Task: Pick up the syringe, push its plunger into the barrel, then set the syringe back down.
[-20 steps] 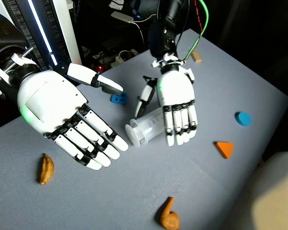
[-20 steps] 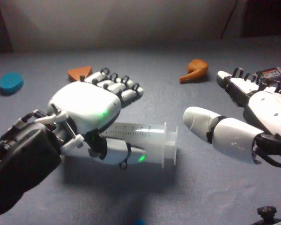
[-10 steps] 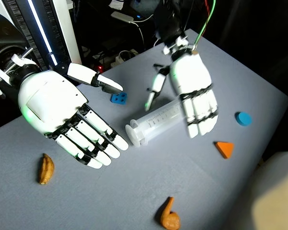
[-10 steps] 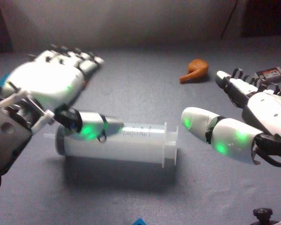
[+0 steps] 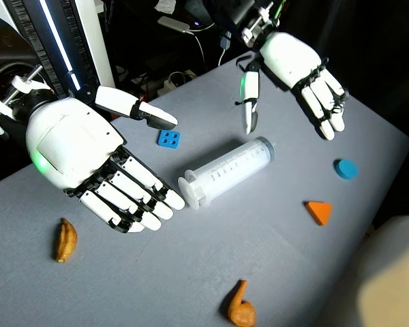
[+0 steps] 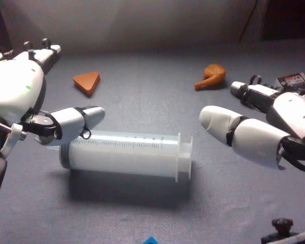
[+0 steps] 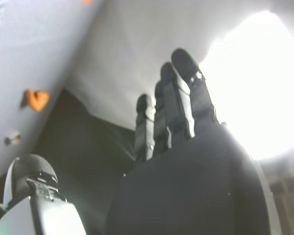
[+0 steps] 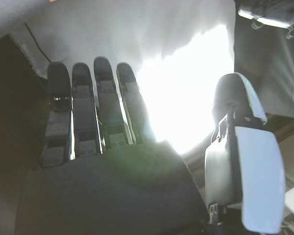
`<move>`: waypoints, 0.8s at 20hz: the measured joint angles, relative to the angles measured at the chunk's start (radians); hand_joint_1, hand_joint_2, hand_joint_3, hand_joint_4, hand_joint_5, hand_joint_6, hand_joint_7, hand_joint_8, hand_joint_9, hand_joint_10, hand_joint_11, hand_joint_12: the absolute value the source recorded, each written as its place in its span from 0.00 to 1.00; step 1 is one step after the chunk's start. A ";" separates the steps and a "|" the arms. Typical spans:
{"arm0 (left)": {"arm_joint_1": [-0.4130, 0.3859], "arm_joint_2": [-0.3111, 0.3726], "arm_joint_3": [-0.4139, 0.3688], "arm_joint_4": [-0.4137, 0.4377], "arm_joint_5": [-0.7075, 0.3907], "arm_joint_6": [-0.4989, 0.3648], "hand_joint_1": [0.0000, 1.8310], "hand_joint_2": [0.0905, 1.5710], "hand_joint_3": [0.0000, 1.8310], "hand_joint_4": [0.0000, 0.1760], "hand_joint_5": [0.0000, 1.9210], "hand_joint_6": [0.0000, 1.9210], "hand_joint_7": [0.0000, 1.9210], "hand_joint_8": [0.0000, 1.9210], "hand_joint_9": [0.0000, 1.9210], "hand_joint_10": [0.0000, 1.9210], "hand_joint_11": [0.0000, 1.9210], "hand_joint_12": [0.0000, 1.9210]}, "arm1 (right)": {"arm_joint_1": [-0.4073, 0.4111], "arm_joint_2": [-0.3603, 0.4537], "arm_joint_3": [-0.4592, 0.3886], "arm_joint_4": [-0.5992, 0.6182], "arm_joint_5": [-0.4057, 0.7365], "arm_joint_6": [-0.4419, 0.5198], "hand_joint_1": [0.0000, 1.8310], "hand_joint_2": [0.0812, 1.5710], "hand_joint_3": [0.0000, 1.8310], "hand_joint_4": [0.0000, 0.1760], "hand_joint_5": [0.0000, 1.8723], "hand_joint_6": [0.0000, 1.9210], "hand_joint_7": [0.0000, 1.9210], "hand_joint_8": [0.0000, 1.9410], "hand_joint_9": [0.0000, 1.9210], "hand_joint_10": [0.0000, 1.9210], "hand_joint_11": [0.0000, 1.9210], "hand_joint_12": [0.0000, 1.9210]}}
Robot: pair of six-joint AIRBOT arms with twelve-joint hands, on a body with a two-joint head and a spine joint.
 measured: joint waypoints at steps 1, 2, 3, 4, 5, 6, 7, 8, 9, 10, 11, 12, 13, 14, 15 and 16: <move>0.000 0.000 -0.005 0.003 -0.009 0.000 0.32 0.73 0.00 0.00 0.47 0.28 0.40 0.59 0.40 0.72 0.39 0.80 | 0.002 0.003 0.000 -0.012 0.004 0.008 0.23 0.74 0.00 0.00 0.38 0.85 0.46 0.88 0.57 1.00 0.66 1.00; 0.000 0.000 -0.010 0.002 -0.012 -0.009 0.33 0.74 0.00 0.00 0.42 0.76 0.42 0.86 0.42 0.94 0.42 0.98 | 0.000 0.003 0.000 -0.036 0.005 0.015 0.26 0.74 0.00 0.00 0.39 0.99 0.50 1.00 0.63 1.00 0.72 1.00; -0.003 0.000 -0.014 0.002 -0.015 -0.012 0.33 0.74 0.00 0.00 0.44 0.91 0.46 0.95 0.47 0.99 0.48 1.00 | -0.002 0.003 0.000 -0.047 0.008 0.019 0.27 0.74 0.00 0.00 0.44 1.00 0.54 1.00 0.66 1.00 0.76 1.00; -0.015 0.000 -0.016 -0.001 -0.016 -0.012 0.34 0.73 0.00 0.00 0.49 0.98 0.51 0.99 0.54 1.00 0.54 1.00 | -0.001 0.002 0.000 -0.052 0.013 0.029 0.27 0.76 0.00 0.00 0.51 1.00 0.59 1.00 0.71 1.00 0.82 1.00; -0.029 0.000 -0.017 0.005 -0.021 -0.013 0.35 0.73 0.00 0.00 0.54 1.00 0.57 1.00 0.59 1.00 0.60 1.00 | -0.001 0.002 0.000 -0.053 0.021 0.034 0.27 0.78 0.00 0.00 0.58 1.00 0.65 1.00 0.76 1.00 0.89 1.00; -0.039 0.000 -0.017 0.019 -0.026 -0.014 0.34 0.76 0.00 0.00 0.67 1.00 0.69 1.00 0.71 1.00 0.71 1.00 | -0.001 0.003 0.000 -0.051 0.026 0.037 0.26 0.84 0.00 0.63 0.67 1.00 0.73 1.00 0.84 1.00 0.95 1.00; -0.043 0.000 -0.017 0.020 -0.026 -0.014 0.34 0.76 0.00 0.00 0.67 1.00 0.69 1.00 0.71 1.00 0.71 1.00 | -0.002 0.003 0.000 -0.050 0.027 0.037 0.26 0.84 0.00 0.63 0.67 1.00 0.73 1.00 0.84 1.00 0.95 1.00; -0.046 0.000 -0.018 0.018 -0.021 -0.015 0.33 0.80 0.00 0.86 0.71 1.00 0.74 1.00 0.78 1.00 0.80 1.00 | -0.003 0.003 0.000 -0.051 0.029 0.055 0.26 0.89 0.01 0.99 0.69 1.00 0.76 1.00 0.85 1.00 0.95 1.00; -0.046 0.000 -0.018 0.017 -0.020 -0.014 0.33 0.80 0.00 0.86 0.71 1.00 0.74 1.00 0.78 1.00 0.80 1.00 | -0.003 0.003 0.000 -0.050 0.026 0.074 0.26 0.89 0.01 0.99 0.69 1.00 0.76 1.00 0.85 1.00 0.95 1.00; -0.046 0.000 -0.018 0.011 -0.019 -0.015 0.33 0.82 0.00 0.97 0.72 1.00 0.75 1.00 0.79 1.00 0.81 1.00 | -0.003 0.003 0.000 -0.051 0.021 0.080 0.27 0.90 0.01 1.00 0.69 1.00 0.76 1.00 0.85 1.00 0.95 1.00; -0.046 0.000 -0.018 0.008 -0.019 -0.015 0.33 0.82 0.00 0.99 0.72 1.00 0.76 1.00 0.80 1.00 0.82 1.00 | -0.003 0.004 0.000 -0.053 0.016 0.082 0.28 0.91 0.00 1.00 0.70 1.00 0.76 1.00 0.85 1.00 0.95 1.00; -0.046 0.000 -0.018 0.006 -0.020 -0.015 0.33 0.83 0.00 1.00 0.72 1.00 0.76 1.00 0.80 1.00 0.82 1.00 | -0.003 0.004 0.000 -0.053 0.014 0.082 0.28 0.91 0.01 1.00 0.70 1.00 0.76 1.00 0.85 1.00 0.95 1.00; -0.046 0.000 -0.018 0.006 -0.020 -0.020 0.34 0.83 0.00 1.00 0.72 1.00 0.76 1.00 0.80 1.00 0.82 1.00 | -0.003 0.004 0.000 -0.053 0.011 0.084 0.30 0.92 0.00 1.00 0.70 1.00 0.76 1.00 0.85 1.00 0.95 1.00; -0.046 0.000 -0.018 0.006 -0.019 -0.023 0.34 0.83 0.00 1.00 0.72 1.00 0.76 1.00 0.80 1.00 0.82 1.00 | -0.003 0.006 0.000 -0.053 0.006 0.092 0.30 0.92 0.00 1.00 0.70 1.00 0.76 1.00 0.85 1.00 0.95 1.00; -0.046 0.000 -0.018 0.006 -0.020 -0.024 0.35 0.83 0.00 1.00 0.72 1.00 0.76 1.00 0.80 1.00 0.82 1.00 | -0.003 0.007 0.000 -0.053 0.002 0.095 0.30 0.92 0.00 1.00 0.70 1.00 0.76 1.00 0.85 1.00 0.95 1.00; -0.046 0.000 -0.018 0.006 -0.019 -0.024 0.34 0.83 0.00 1.00 0.72 1.00 0.76 1.00 0.80 1.00 0.81 1.00 | -0.003 0.007 0.000 -0.055 -0.003 0.095 0.30 0.92 0.00 1.00 0.70 1.00 0.76 1.00 0.85 1.00 0.95 1.00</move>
